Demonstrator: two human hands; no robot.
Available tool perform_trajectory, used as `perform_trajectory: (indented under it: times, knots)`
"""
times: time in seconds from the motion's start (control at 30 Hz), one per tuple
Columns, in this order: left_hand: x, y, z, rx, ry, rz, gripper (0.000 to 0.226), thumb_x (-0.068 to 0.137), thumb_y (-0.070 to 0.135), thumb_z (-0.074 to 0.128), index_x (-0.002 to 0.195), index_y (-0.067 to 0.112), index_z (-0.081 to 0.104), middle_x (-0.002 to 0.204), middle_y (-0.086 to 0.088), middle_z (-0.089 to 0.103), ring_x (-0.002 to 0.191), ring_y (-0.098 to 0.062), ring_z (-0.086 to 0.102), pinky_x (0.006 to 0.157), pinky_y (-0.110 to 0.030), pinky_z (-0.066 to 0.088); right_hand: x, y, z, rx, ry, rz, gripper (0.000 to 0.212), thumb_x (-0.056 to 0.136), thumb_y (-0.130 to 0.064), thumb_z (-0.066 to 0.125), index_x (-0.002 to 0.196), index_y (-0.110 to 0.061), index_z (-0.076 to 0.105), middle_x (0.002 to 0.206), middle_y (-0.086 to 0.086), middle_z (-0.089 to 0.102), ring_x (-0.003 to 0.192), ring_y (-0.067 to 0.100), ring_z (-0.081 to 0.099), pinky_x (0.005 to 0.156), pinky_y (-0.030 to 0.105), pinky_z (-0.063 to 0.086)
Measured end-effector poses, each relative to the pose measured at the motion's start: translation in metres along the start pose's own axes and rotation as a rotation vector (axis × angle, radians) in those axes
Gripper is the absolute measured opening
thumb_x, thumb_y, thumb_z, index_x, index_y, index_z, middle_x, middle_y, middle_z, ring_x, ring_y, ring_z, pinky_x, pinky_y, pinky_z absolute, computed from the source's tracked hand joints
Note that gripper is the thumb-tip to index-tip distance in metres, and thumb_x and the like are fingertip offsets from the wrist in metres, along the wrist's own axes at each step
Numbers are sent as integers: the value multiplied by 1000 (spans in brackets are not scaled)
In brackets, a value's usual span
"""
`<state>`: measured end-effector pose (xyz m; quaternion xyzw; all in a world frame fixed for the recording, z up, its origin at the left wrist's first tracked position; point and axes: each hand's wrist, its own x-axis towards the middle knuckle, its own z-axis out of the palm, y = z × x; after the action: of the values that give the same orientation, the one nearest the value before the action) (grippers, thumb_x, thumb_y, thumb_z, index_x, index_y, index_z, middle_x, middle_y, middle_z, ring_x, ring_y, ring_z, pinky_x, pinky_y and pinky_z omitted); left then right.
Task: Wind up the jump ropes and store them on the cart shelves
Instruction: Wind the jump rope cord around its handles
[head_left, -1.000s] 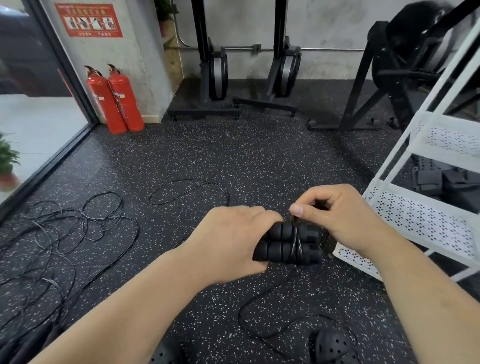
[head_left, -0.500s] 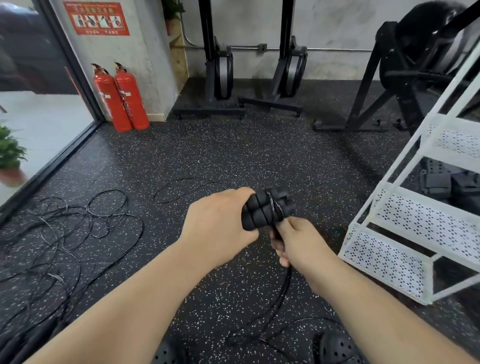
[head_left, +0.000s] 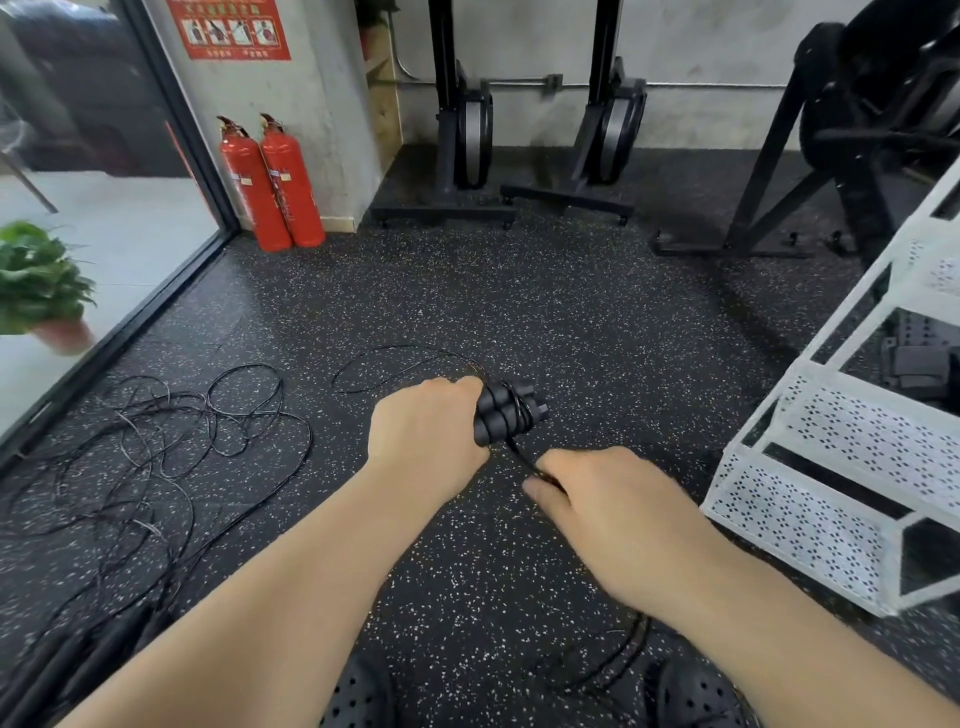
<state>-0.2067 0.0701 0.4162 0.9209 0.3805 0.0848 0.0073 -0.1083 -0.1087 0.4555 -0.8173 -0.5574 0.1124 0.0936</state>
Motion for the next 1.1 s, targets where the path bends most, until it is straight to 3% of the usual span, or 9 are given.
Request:
perform_trajectory:
  times: [0.13, 0.2, 0.4, 0.5, 0.63, 0.8, 0.93, 1.0, 1.1]
  knots:
    - [-4, 12, 0, 18, -40, 135, 32, 87, 42, 71, 114, 35, 55, 94, 10, 56, 82, -22, 58, 65, -34, 41, 2, 21, -20, -57, 188, -32, 35, 107, -59, 43, 95, -35, 65, 65, -14, 59, 58, 4, 55, 61, 33, 53]
    - [-8, 21, -3, 19, -48, 227, 35, 86, 44, 72, 116, 37, 55, 99, 9, 60, 88, -21, 63, 67, -34, 46, 7, 38, -28, -14, 225, -36, 33, 104, -61, 48, 96, -38, 71, 65, -15, 60, 60, 4, 55, 63, 35, 53]
    - [-22, 43, -7, 16, 11, 561, 37, 91, 51, 67, 120, 33, 53, 107, 9, 60, 101, -20, 63, 75, -37, 53, 16, 75, -38, 270, 154, -39, 14, 88, -56, 78, 85, -43, 79, 76, -25, 72, 77, -1, 65, 72, 28, 47]
    - [-23, 44, -7, -34, 69, 654, 43, 88, 57, 70, 120, 34, 52, 105, 11, 60, 98, -17, 63, 75, -36, 52, 14, 88, -42, 468, 90, -54, 11, 82, -50, 85, 83, -40, 80, 83, -17, 77, 80, 3, 71, 83, 33, 56]
    - [-24, 46, -11, -138, 168, 746, 52, 81, 70, 69, 115, 32, 57, 92, 13, 62, 81, -16, 66, 63, -32, 53, 11, 97, -45, 741, 100, -103, 9, 83, -35, 84, 86, -26, 83, 86, -3, 79, 82, 10, 72, 81, 23, 55]
    - [-32, 47, -28, -292, 134, 727, 56, 79, 72, 66, 120, 34, 60, 91, 20, 56, 82, -8, 62, 69, -34, 55, 10, 101, -42, 941, 115, -108, 14, 90, -25, 75, 87, -13, 81, 80, -3, 77, 72, 4, 67, 70, 14, 50]
    - [-35, 48, -34, -425, -3, 646, 58, 79, 64, 67, 129, 38, 56, 102, 22, 61, 92, -3, 62, 81, -31, 55, 11, 96, -32, 1030, 91, -32, 33, 97, -36, 69, 82, -6, 74, 75, 1, 66, 70, 10, 58, 67, 20, 48]
    - [-33, 46, -34, -507, -70, 559, 58, 83, 63, 67, 134, 41, 52, 106, 22, 64, 92, -2, 61, 84, -31, 54, 14, 90, -21, 1075, 92, 25, 35, 101, -36, 64, 75, -13, 68, 70, -4, 58, 69, 9, 50, 67, 25, 42]
    - [-29, 43, -28, -584, -150, 433, 52, 90, 63, 70, 135, 46, 49, 106, 22, 65, 92, 1, 61, 82, -29, 50, 22, 73, -2, 999, 140, 248, 44, 109, -4, 52, 74, -22, 72, 69, -6, 65, 71, 10, 52, 72, 31, 42]
